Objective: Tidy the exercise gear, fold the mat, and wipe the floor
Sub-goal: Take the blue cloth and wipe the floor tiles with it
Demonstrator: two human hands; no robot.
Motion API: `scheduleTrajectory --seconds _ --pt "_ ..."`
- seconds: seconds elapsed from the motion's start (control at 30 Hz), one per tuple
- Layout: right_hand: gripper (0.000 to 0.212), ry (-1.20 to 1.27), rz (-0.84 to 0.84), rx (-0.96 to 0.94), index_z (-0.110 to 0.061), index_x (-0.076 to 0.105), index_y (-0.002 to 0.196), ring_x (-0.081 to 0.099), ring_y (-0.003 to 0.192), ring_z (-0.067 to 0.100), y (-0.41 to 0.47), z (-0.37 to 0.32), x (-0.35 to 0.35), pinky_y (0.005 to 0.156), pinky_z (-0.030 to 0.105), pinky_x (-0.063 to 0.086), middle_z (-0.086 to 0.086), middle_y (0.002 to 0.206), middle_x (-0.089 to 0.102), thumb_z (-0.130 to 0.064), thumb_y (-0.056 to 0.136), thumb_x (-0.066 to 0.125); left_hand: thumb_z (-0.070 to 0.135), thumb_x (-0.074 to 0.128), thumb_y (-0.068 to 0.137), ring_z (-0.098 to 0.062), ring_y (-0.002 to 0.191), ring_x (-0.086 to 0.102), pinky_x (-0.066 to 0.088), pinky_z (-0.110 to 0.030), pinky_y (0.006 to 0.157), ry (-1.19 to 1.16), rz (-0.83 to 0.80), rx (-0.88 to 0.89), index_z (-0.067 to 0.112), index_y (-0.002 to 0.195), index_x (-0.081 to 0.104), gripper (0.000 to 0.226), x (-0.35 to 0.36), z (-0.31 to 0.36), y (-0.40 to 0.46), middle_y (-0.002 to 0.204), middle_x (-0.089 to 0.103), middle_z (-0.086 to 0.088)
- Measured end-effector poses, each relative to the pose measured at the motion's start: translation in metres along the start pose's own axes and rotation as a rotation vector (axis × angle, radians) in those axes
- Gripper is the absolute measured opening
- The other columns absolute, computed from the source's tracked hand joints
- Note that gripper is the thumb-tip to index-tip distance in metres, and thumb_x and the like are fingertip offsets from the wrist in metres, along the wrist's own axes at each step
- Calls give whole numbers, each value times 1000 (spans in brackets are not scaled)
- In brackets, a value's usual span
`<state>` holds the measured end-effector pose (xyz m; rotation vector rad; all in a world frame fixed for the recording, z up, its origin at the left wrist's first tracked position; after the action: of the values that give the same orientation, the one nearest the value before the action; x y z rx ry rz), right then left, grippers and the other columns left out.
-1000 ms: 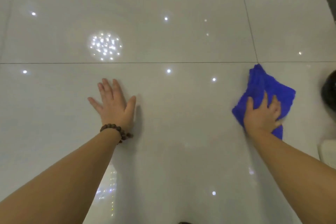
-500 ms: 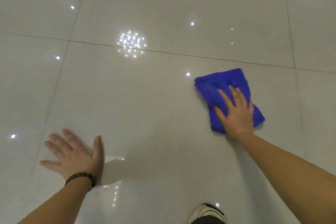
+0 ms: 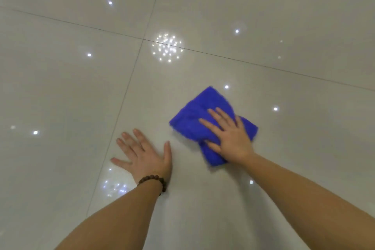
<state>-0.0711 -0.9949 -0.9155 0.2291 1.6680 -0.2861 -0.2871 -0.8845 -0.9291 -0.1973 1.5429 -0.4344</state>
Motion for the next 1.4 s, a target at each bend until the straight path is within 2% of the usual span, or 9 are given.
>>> scheduleTrajectory --seconds 0.13,0.2,0.37,0.43,0.6,0.67,0.93,1.17,1.4 --pt "63 205 123 1091 -32 27 148 11 145 25 17 103 -22 111 61 9 4 157 18 -57 90 35 70 12 85 -38 146 -14 -3 -72 108 -19 35 33 7 152 -7 94 1 1 1 159 -7 -22" --pt "62 215 118 1263 -30 24 149 7 146 27 51 66 -20 110 61 2 5 158 14 -54 93 35 70 13 86 -38 146 -12 -2 -72 108 -12 58 45 7 153 -5 94 6 -3 2 159 -4 -22" --pt "62 48 21 -251 -37 38 142 27 141 25 120 -122 15 108 59 23 1 153 32 -59 84 38 67 29 83 -40 147 3 6 -75 106 -71 97 70 4 152 11 95 8 -1 4 158 12 -25" --pt "60 6 18 -541 -39 38 141 30 140 23 144 -104 11 107 56 23 -1 152 34 -59 84 39 66 32 83 -42 146 8 9 -75 106 -65 105 86 2 151 14 95 8 -2 4 156 17 -26" --pt "59 206 147 853 -34 27 147 10 145 25 204 47 -18 111 60 8 4 157 17 -54 93 34 67 32 85 -41 147 7 12 -74 106 -55 155 97 2 151 19 93 8 -3 2 158 14 -24" --pt "59 232 127 1038 -31 22 149 6 146 27 220 19 -21 110 61 4 6 158 13 -53 94 30 66 34 85 -41 146 8 13 -75 105 -65 176 108 1 150 21 93 8 -3 5 157 15 -25" --pt "59 89 -97 -569 -39 37 142 21 143 21 213 -237 15 112 52 12 -2 154 29 -59 87 30 48 35 76 -45 142 22 13 -76 103 -91 171 107 -1 144 38 85 6 -3 6 153 26 -27" --pt "53 220 113 633 -28 28 147 12 144 25 242 -52 -9 113 58 10 6 156 19 -41 97 37 67 37 81 -40 146 11 13 -75 105 -94 168 79 3 150 26 94 5 -4 4 157 19 -23" --pt "53 129 -68 -366 -36 28 146 13 145 19 177 -194 13 113 49 12 -3 157 18 -46 95 40 65 31 80 -39 147 4 5 -75 106 -87 132 68 3 150 20 94 7 -3 4 157 13 -24"
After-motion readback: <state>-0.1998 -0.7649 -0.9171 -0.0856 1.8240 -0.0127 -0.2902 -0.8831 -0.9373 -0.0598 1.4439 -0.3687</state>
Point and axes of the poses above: each hand's wrist, its own y-axis towards the middle knuckle, its own x-axis out of the palm, z = x × y, the point moved 4 cm from there along y, towards the middle knuckle
